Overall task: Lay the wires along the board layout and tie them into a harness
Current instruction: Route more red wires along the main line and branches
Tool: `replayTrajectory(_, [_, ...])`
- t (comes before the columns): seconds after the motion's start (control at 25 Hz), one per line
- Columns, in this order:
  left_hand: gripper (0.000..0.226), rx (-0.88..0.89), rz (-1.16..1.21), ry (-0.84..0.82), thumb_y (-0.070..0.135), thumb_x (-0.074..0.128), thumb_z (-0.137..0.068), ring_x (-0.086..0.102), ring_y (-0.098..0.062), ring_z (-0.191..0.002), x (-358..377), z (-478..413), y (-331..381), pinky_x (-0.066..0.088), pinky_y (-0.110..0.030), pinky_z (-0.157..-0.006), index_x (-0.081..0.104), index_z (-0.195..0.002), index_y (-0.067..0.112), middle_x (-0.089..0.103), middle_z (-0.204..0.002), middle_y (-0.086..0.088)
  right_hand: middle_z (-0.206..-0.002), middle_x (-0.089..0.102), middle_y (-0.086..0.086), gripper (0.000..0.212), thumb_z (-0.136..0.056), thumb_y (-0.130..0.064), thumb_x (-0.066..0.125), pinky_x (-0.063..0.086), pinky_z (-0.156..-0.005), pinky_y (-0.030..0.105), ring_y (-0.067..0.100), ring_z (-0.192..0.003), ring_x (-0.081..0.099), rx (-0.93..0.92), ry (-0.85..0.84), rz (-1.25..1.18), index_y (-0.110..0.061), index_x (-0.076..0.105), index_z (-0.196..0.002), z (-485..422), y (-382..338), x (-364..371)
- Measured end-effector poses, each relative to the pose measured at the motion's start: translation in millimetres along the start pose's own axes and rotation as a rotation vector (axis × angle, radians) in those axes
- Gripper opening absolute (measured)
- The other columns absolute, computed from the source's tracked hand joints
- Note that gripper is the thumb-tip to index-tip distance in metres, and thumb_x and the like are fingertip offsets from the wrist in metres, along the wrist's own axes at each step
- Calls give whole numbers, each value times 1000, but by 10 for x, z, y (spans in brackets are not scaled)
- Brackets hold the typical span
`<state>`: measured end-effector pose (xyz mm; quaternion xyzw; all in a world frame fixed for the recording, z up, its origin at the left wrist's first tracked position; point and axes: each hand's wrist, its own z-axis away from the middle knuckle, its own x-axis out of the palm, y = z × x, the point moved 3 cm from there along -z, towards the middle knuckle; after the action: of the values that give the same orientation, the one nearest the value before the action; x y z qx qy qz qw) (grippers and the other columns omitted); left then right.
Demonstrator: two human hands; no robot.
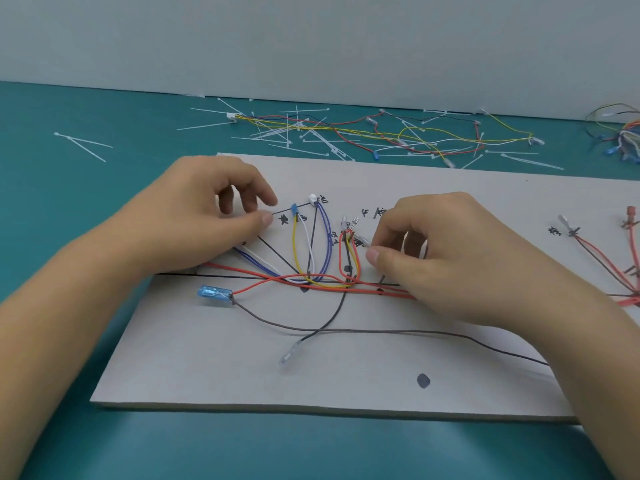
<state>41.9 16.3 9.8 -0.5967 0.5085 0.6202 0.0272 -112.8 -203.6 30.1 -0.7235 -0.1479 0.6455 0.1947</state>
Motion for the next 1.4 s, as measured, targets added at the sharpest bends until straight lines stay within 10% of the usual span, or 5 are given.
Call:
replayTrajectory(1.0, [16,-152,184,60,43,68,-96,51,-9,-51,96,-96,-94,42,-23,-53,76,-89,30,62,-57,5,-78,65,-13,13,-89,-33,65,47,-68,23,4,-81,58,-18,-64,-24,-27,70,-78,9,4,81])
replayTrajectory(1.2, [14,-398,142,100,44,72,-89,70,-13,-59,-54,-535,-248,51,-28,-65,72,-93,31,74,-82,0,-74,64,-12,12,-90,-28,65,46,-72,22,1,-80,58,-15,-65,-32,-27,69,-78,4,14,94])
replayTrajectory(1.4, [55,-448,-406,81,10,65,-93,53,-40,-129,-82,-1489,-607,45,-45,-107,52,-147,16,46,-147,-15,-71,65,-11,13,-90,-28,65,47,-59,21,2,-71,59,2,-63,-43,-25,68,-77,-29,29,106])
